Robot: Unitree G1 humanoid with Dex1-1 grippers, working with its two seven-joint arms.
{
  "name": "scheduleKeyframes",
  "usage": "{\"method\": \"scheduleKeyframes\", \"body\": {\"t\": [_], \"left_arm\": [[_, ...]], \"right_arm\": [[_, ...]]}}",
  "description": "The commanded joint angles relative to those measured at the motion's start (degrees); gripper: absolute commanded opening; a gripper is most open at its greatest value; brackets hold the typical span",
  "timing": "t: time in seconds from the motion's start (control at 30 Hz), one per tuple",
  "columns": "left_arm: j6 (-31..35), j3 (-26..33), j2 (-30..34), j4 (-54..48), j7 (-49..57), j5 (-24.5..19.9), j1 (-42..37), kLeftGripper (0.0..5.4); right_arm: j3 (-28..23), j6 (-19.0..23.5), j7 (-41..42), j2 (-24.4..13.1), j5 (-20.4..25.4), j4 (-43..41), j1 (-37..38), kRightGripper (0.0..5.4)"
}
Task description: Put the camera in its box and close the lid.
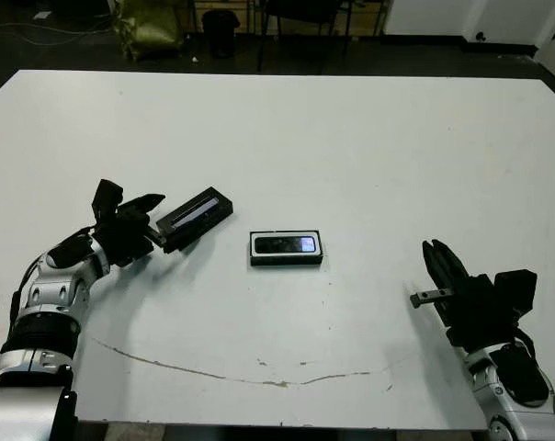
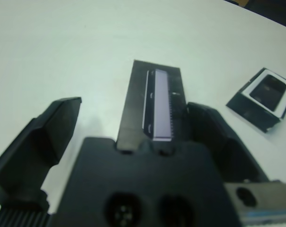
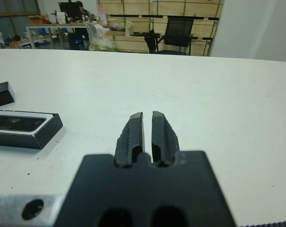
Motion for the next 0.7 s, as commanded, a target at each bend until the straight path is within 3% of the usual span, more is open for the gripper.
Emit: {"method": "scheduleKeyframes", "body": {"t": [0.03, 0.33, 0.43, 0.7], "left_arm": [[0.6, -0.1, 0.0, 1.4, -0.2, 0.9, -0.2, 5.38], [-2.1, -1.1, -0.2, 3.5, 0.3, 3.0, -0.8, 5.38], [-4.0, -1.6, -0.1, 5.0, -0.3, 4.0, -1.3, 5.38], [-4.6, -2.2, -0.4, 7.8, -1.4, 4.3, -2.3, 5.38]], "right_arm": [[0.0, 0.5, 0.0, 0.0, -0.2, 0.2, 0.6, 0.0], [-0.4, -3.1, 1.9, 0.2, 0.7, 3.1, 0.2, 0.0], [-0.2, -1.0, 0.8, 0.4, 0.5, 1.4, 0.6, 0.0], [-0.1, -0.9, 0.6, 0.4, 0.5, 1.4, 0.7, 0.0]]}}
